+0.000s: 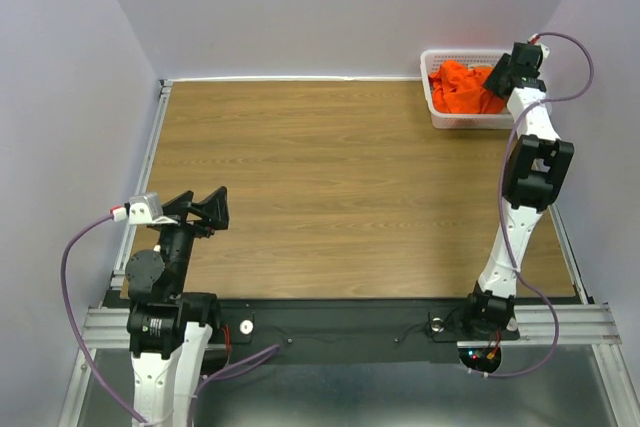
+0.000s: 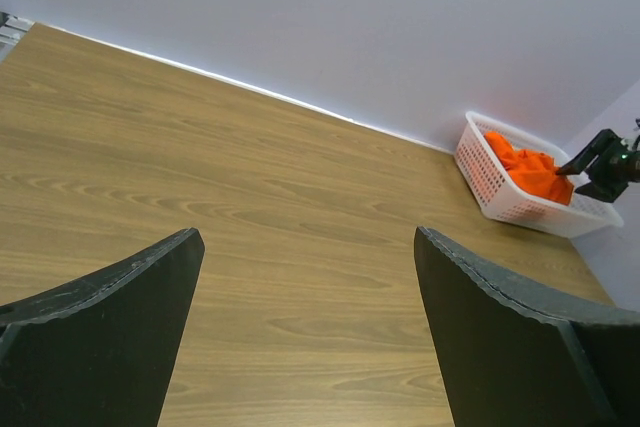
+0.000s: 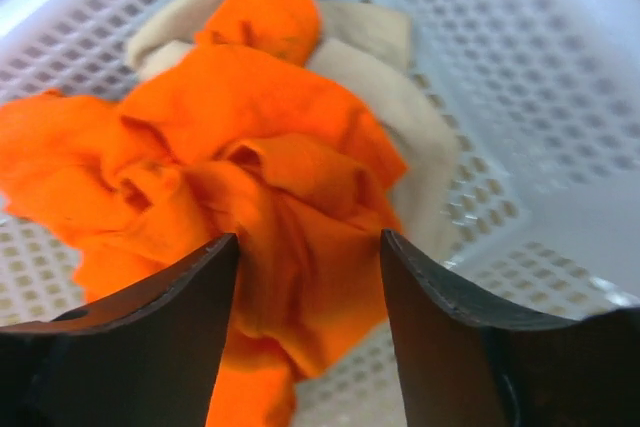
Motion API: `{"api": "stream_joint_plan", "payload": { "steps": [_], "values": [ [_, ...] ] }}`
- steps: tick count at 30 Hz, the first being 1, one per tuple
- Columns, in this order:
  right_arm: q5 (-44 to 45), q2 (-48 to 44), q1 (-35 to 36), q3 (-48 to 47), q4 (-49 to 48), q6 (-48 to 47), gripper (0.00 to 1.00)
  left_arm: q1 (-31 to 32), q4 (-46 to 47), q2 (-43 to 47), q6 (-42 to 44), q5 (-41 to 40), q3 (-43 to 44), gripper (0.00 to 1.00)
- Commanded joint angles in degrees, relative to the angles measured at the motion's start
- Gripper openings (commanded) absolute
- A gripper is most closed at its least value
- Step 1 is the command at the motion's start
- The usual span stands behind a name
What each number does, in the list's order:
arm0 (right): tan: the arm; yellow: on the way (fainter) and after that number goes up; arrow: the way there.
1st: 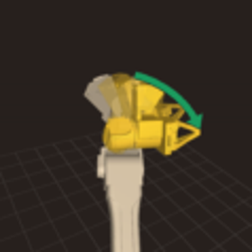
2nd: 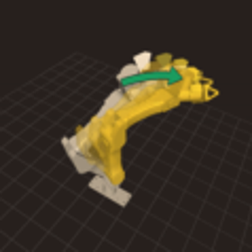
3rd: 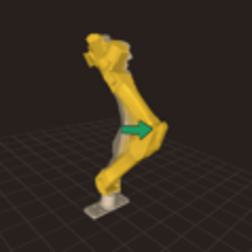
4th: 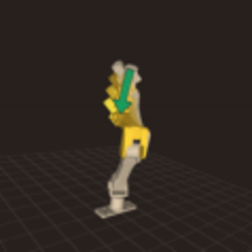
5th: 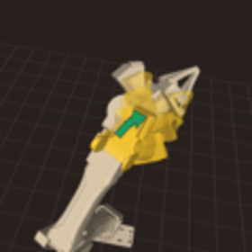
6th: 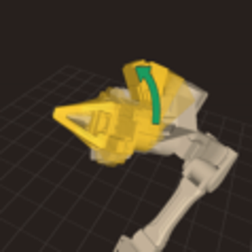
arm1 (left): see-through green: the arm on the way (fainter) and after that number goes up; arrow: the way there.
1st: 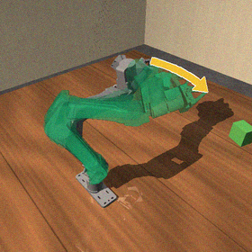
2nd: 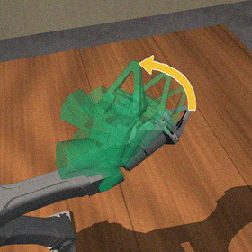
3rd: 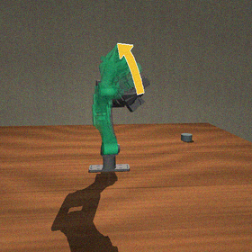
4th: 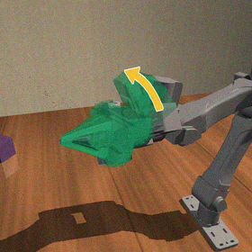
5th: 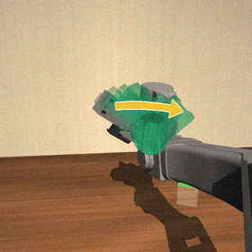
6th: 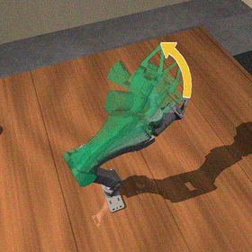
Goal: Fold and stack the t-shirts
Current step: Grab the tshirt from the pile, then move the tshirt to the center of the board
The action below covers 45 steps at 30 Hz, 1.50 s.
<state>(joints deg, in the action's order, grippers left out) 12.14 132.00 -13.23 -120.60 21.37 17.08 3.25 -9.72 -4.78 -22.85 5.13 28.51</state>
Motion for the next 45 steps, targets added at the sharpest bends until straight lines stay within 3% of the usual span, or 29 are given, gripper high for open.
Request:
{"api": "stream_joint_plan", "payload": {
  "steps": [1,8,13,22,31,36,41,45],
  "values": [
    [-7.0,1.4,0.8,-4.7,-3.3,0.9,0.60,-0.3,3.5,-0.7,0.0,0.5,-0.5,0.99],
    [-17.8,-2.8,0.8,-2.4,-3.9,-1.5,0.17,-0.3,3.5,-1.1,0.1,0.7,-0.4,0.99],
    [-19.9,-10.3,2.2,0.2,-4.1,-3.9,0.01,-0.3,3.4,-0.8,0.2,0.6,-0.4,0.99],
    [-26.7,-24.1,12.8,-6.1,-4.0,-6.9,0.01,-0.3,3.5,0.2,0.4,-0.1,-0.4,0.99],
    [-43.2,-31.3,26.3,-7.4,-7.9,0.9,0.01,-0.3,3.3,1.1,0.3,-0.4,-0.5,0.99],
    [-49.6,-34.4,29.7,-7.5,-11.2,6.3,0.01,-0.3,3.3,2.0,0.3,-0.6,-0.5,0.99],
    [-51.1,-42.8,29.8,1.4,-14.8,7.8,0.01,-0.3,3.1,2.7,0.1,-0.9,-0.6,0.99],
    [-42.6,-50.5,29.8,16.5,-15.6,5.2,0.01,-0.3,3.2,1.8,0.1,-0.6,-0.6,0.99]
  ]
}}
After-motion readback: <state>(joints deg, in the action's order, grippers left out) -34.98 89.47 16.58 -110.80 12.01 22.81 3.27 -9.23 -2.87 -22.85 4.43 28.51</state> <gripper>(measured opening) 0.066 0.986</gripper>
